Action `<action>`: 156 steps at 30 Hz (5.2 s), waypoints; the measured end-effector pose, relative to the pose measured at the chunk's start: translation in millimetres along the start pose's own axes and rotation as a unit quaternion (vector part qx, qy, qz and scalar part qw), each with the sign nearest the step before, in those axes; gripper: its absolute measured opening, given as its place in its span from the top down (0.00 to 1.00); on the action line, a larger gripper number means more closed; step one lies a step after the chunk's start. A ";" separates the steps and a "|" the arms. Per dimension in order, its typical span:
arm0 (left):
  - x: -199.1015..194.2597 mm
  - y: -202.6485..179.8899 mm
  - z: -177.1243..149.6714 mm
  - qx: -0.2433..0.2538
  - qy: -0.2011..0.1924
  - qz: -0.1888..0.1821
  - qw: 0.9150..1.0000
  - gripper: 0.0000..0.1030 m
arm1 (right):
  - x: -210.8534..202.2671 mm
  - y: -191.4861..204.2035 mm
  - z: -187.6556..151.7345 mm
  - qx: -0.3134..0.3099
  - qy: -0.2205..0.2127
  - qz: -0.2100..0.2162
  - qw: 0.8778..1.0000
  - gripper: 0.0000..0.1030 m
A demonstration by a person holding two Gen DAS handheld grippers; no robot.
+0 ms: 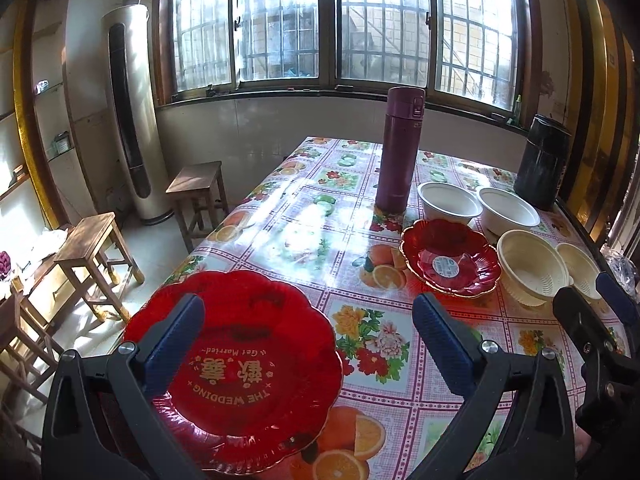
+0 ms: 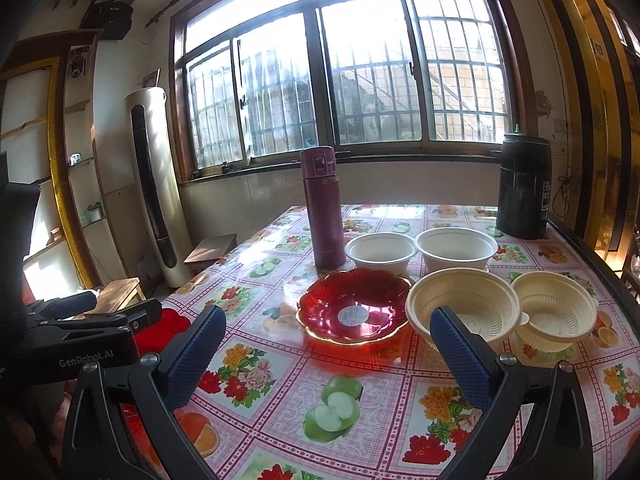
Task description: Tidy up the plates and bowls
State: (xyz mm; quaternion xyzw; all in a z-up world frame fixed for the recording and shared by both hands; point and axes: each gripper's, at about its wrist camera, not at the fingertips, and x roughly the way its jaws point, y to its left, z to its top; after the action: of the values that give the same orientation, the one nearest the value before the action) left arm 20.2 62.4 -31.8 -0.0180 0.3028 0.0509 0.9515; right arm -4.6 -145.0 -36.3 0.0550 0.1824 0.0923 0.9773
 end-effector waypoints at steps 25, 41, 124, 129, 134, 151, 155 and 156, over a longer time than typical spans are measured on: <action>24.9 97.3 -27.5 -0.056 0.039 0.082 0.994 0.00 | 66.0 100.1 -16.2 -0.051 0.066 0.075 0.994 0.00; 55.0 131.6 -58.5 -0.069 0.092 0.121 0.986 0.00 | 105.2 120.8 -41.1 -0.058 0.142 0.078 0.985 0.00; 143.4 -73.2 44.4 0.020 0.219 -0.063 0.974 0.19 | 159.6 -116.9 -49.2 0.374 0.182 0.123 0.901 0.34; 166.2 -81.3 44.6 -0.028 0.237 -0.070 0.968 0.19 | 172.7 -131.5 -59.0 0.417 0.182 0.113 0.883 0.35; 184.4 -90.4 43.1 -0.041 0.261 -0.080 0.961 0.19 | 178.6 -136.4 -56.4 0.420 0.177 0.092 0.885 0.39; 208.8 -111.1 27.6 -0.036 0.284 -0.105 0.952 0.85 | 187.1 -151.7 -72.6 0.463 0.198 0.089 0.859 0.86; 202.0 -110.9 25.6 -0.031 0.277 -0.100 0.955 0.86 | 187.1 -147.4 -71.2 0.458 0.200 0.093 0.861 0.89; 200.2 -110.0 24.9 -0.031 0.276 -0.098 0.956 0.86 | 187.5 -145.9 -70.0 0.454 0.201 0.095 0.863 0.90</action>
State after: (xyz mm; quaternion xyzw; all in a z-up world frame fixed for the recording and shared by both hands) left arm 208.8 -28.2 -126.9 -0.0904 0.5486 -0.0404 0.8302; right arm 165.0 -244.8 -186.8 0.4899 0.3909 0.1004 0.7727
